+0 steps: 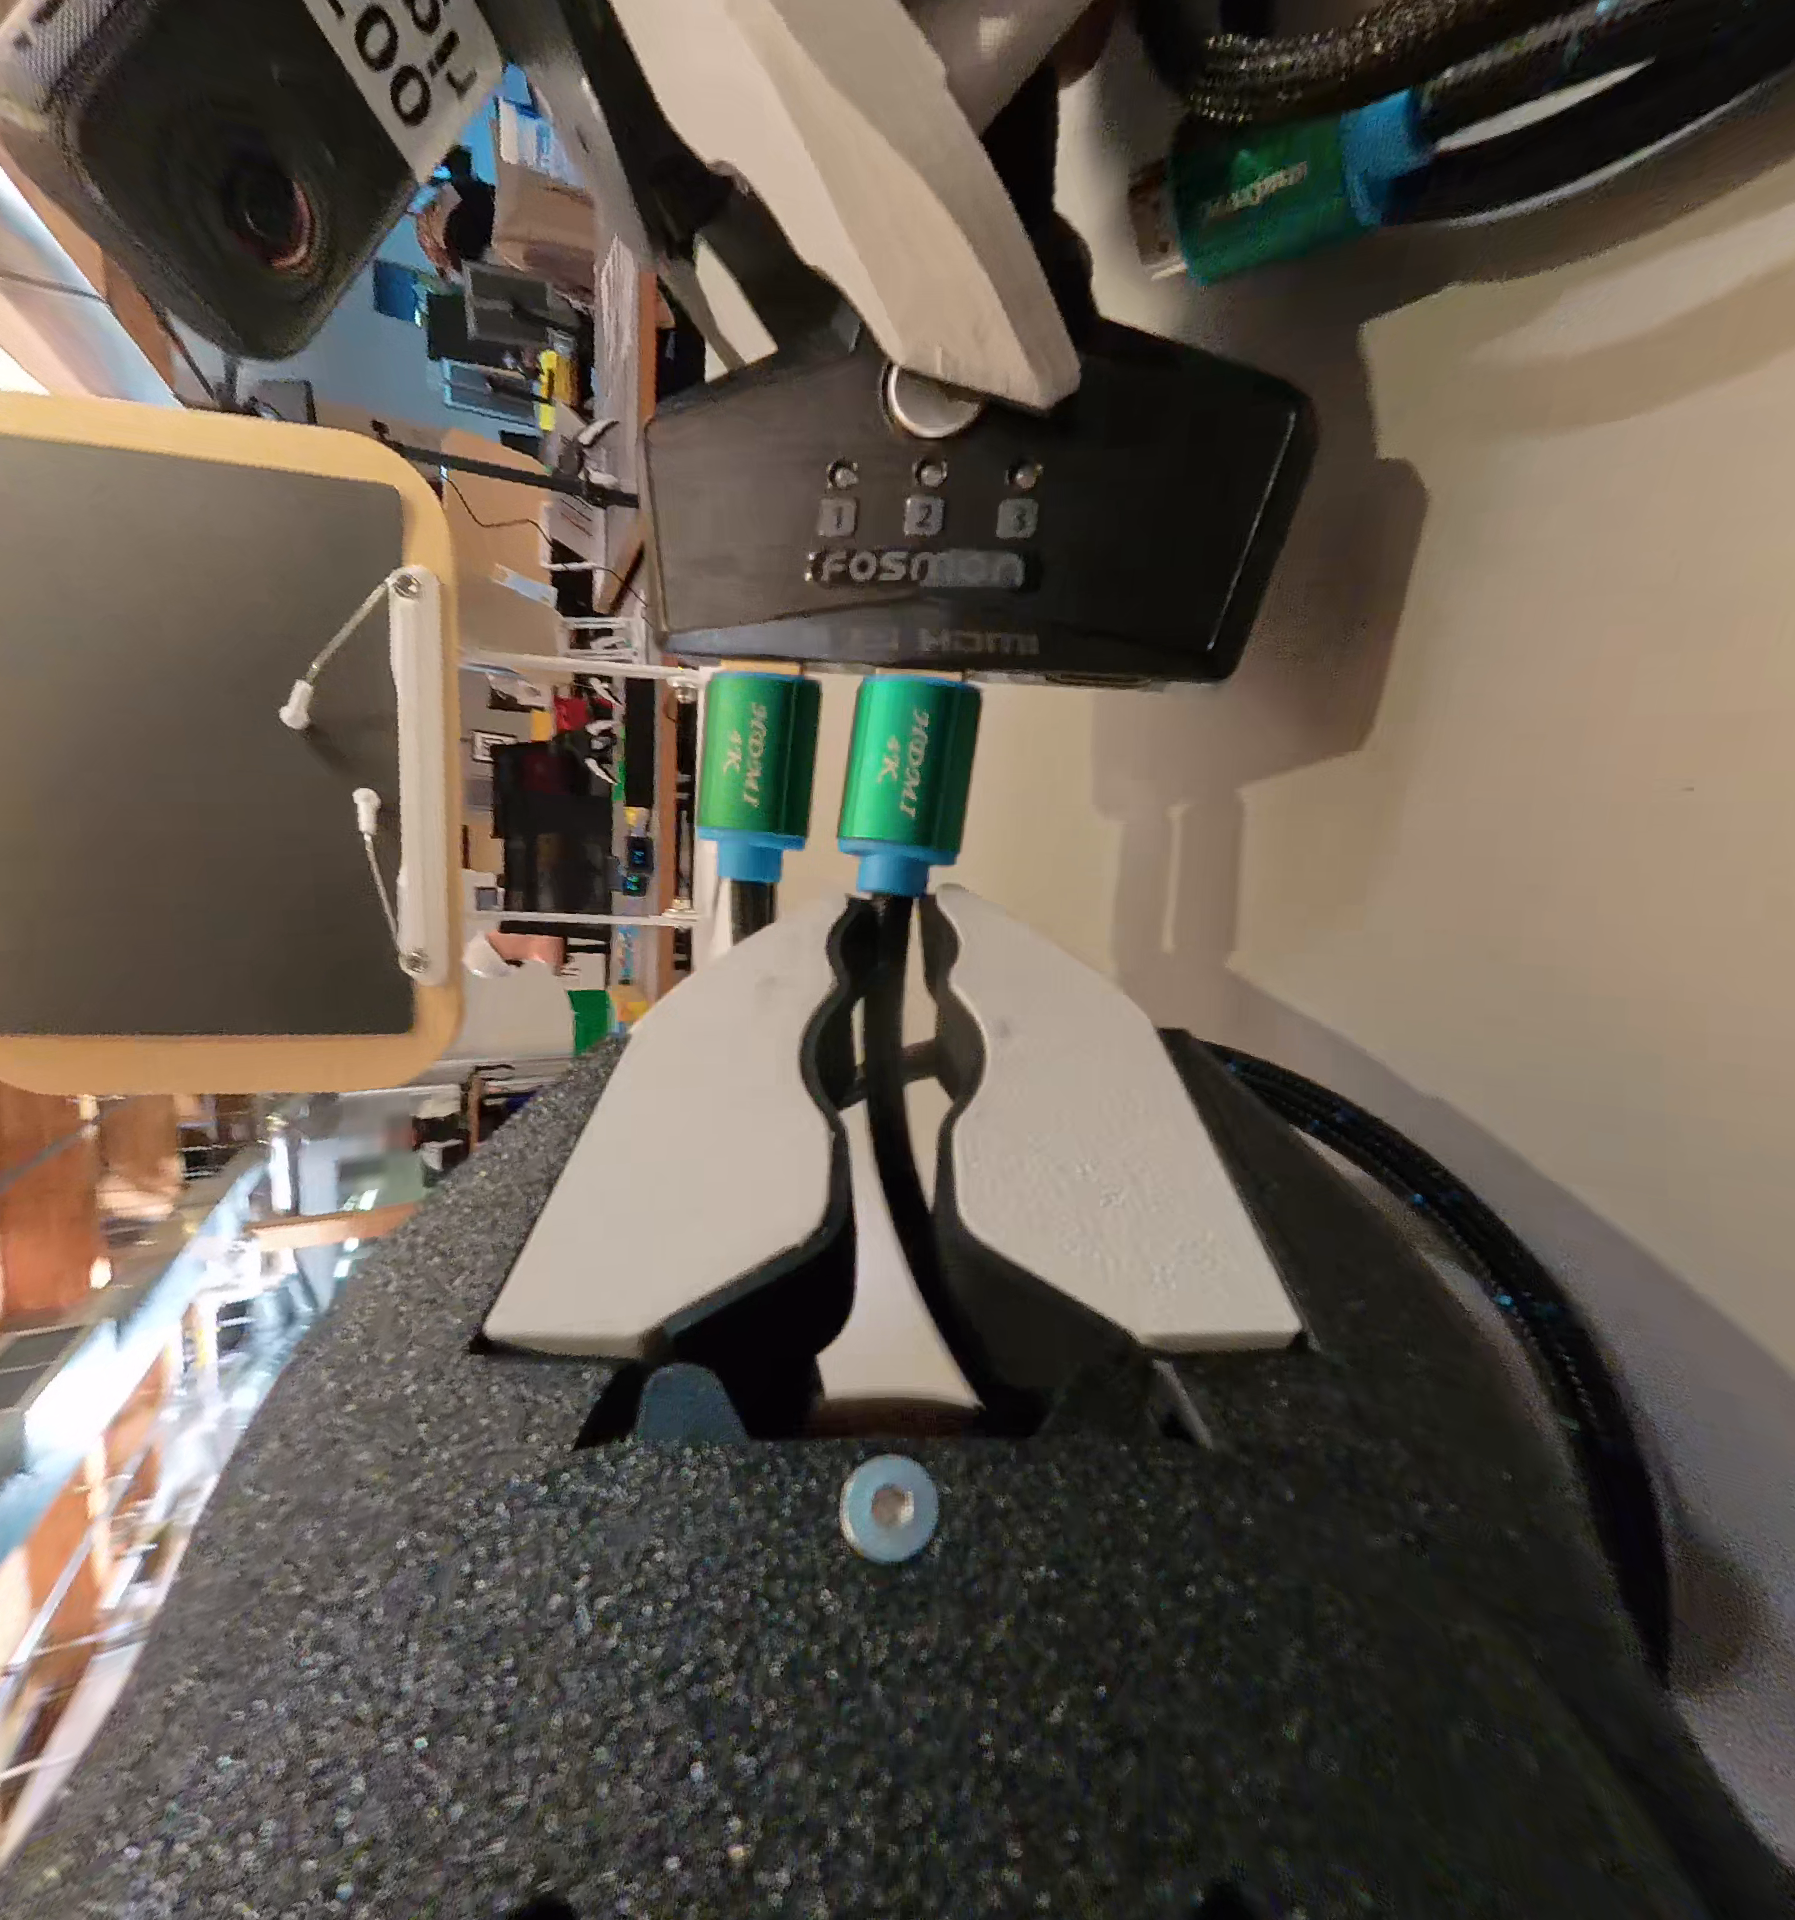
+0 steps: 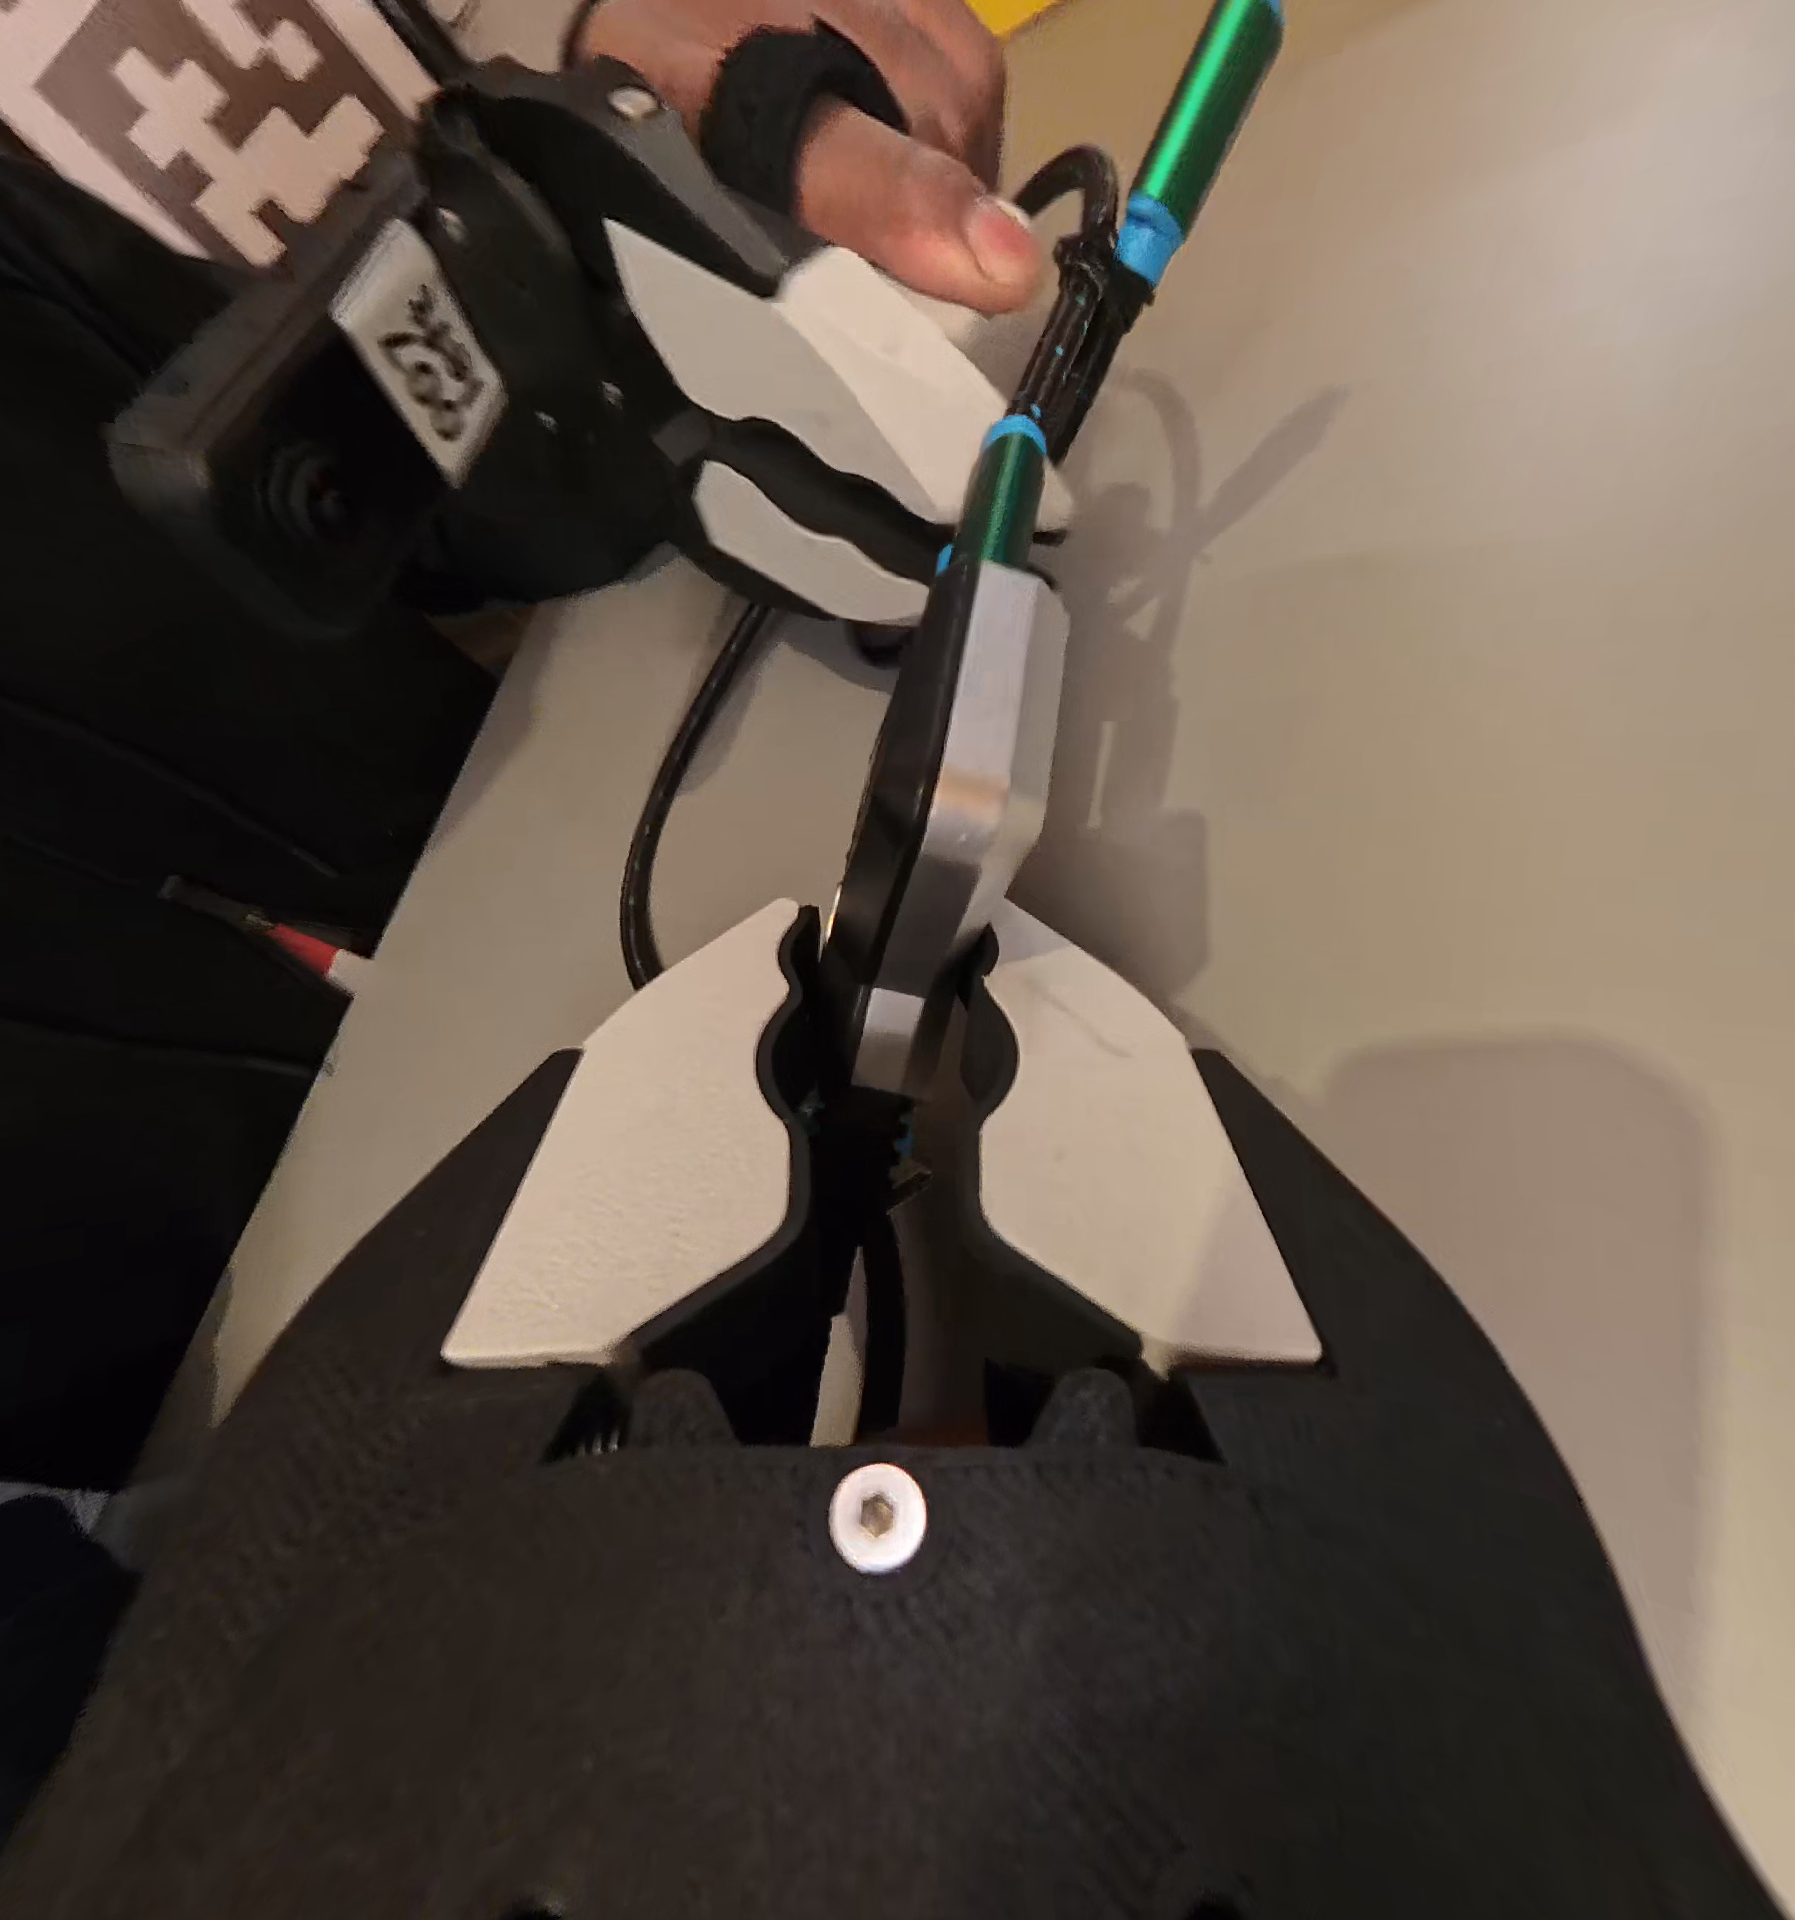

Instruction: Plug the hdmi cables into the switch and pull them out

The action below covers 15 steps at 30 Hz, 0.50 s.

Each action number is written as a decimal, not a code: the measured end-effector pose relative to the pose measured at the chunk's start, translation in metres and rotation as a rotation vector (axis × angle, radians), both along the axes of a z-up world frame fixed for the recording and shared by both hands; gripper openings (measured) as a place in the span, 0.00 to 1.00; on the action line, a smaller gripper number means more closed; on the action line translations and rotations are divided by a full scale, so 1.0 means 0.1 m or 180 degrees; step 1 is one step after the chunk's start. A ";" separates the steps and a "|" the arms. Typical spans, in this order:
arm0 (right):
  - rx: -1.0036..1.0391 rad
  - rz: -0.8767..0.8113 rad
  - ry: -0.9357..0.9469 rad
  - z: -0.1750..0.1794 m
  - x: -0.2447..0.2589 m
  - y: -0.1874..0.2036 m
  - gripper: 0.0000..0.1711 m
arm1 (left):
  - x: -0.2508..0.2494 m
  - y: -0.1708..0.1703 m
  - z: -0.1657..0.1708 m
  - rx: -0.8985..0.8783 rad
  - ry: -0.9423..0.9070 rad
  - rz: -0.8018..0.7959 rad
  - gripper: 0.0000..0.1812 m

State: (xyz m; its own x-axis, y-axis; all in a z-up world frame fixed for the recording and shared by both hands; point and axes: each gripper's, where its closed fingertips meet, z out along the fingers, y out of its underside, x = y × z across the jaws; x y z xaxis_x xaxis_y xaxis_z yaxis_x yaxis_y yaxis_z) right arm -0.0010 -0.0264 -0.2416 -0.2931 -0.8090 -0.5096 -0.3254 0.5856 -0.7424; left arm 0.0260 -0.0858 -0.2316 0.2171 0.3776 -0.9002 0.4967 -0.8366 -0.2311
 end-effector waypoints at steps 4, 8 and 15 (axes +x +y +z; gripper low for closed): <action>0.0230 -0.0397 0.0171 -0.13 -0.12 -0.13 0.15 | 0.05 0.06 0.14 0.0744 0.0443 -0.0103 0.10; 0.0356 -0.0573 0.0119 -0.16 -0.19 -0.17 0.16 | 0.14 0.03 0.37 0.1344 0.0979 -0.0184 0.12; 0.0466 -0.0715 0.0055 -0.18 -0.23 -0.24 0.17 | 0.37 -0.30 0.84 0.2606 0.2161 -0.0022 0.20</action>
